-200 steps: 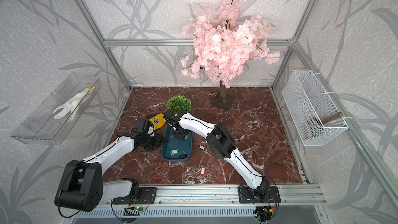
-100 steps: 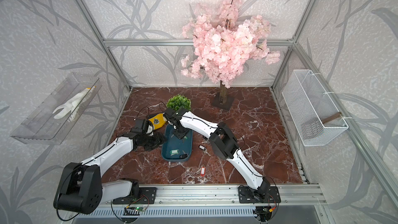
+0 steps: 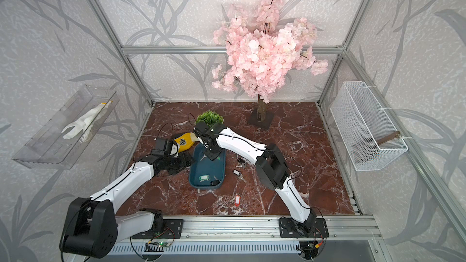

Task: Take the keys out of the storage box
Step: Pick up the key from the storage box, then place the key at the center of the board.

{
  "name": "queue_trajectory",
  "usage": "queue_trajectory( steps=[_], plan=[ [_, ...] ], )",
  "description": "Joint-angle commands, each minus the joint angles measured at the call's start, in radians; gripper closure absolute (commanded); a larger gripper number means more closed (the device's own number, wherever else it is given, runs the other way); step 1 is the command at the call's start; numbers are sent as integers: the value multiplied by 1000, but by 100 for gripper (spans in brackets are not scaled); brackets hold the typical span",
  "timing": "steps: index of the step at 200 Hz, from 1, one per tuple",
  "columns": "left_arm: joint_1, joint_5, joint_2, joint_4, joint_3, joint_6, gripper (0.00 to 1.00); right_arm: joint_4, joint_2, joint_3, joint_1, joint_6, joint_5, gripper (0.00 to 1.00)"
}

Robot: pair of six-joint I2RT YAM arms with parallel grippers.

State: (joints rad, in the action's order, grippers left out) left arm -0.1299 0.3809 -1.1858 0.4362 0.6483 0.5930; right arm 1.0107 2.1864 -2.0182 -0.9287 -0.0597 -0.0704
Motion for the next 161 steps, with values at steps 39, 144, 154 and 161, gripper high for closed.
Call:
queue_trajectory(
  steps=[39, 144, 154, 161],
  plan=[
    [10, -118, 130, -3, 25, -23, 14, -102, -336, 236, 119, -27, -78, 100],
    [17, -215, 230, -13, -1, -6, 3, -258, -284, 457, 377, 23, -202, 100],
    [18, -213, 230, -11, 0, -6, 3, -279, -261, 461, 384, 26, -210, 100],
    [17, -212, 230, -9, 2, -6, 2, -289, -244, 463, 386, 26, -213, 100]
  ],
)
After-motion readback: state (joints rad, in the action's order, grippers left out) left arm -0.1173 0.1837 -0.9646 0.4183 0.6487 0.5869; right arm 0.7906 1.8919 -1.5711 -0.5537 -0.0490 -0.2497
